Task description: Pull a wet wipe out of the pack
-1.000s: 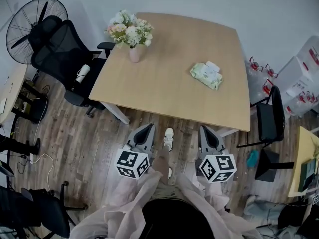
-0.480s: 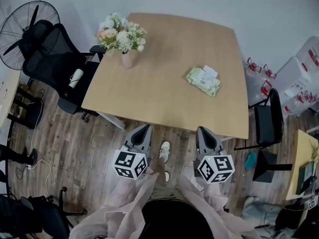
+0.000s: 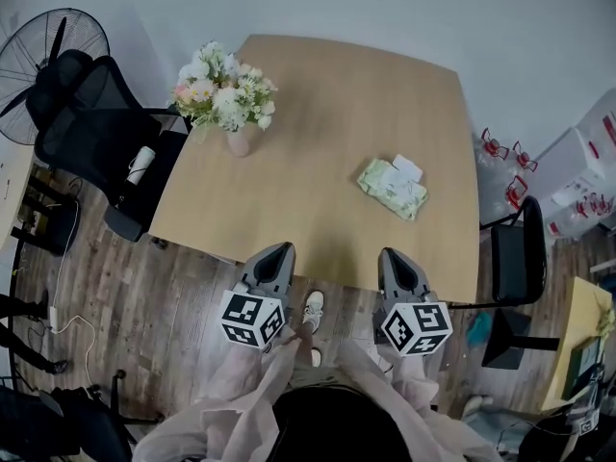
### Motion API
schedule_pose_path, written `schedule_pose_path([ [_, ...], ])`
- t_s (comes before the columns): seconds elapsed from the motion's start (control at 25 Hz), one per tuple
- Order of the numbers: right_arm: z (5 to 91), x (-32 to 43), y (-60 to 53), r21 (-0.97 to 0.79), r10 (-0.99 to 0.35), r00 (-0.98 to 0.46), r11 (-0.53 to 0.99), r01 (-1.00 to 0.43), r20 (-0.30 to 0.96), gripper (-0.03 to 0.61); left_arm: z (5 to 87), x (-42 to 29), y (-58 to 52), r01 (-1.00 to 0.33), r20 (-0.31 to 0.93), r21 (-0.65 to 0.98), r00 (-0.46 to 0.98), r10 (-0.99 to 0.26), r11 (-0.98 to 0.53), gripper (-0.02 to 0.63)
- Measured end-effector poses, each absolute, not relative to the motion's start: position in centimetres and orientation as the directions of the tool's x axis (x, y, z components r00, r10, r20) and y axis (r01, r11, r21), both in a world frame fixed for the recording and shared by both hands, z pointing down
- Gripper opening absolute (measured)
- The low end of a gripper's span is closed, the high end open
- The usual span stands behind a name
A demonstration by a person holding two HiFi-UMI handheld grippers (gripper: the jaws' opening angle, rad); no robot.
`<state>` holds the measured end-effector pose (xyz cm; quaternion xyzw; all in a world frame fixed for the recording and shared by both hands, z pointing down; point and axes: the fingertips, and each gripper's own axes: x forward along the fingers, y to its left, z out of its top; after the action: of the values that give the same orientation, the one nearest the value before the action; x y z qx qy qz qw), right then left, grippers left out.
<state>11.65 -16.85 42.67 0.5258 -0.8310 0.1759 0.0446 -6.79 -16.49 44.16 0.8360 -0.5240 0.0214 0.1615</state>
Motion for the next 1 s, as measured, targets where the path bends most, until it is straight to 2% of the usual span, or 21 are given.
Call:
schedule_pose_path([
  [1.0, 43.5, 12.7, -30.9, -0.238, -0.871, -0.384, 0.321, -0.917, 0.306, 0.012, 45.3, -5.5, -31.5, -0.851, 0.241, 0.262, 0.515, -0.823, -0.456, 0.009],
])
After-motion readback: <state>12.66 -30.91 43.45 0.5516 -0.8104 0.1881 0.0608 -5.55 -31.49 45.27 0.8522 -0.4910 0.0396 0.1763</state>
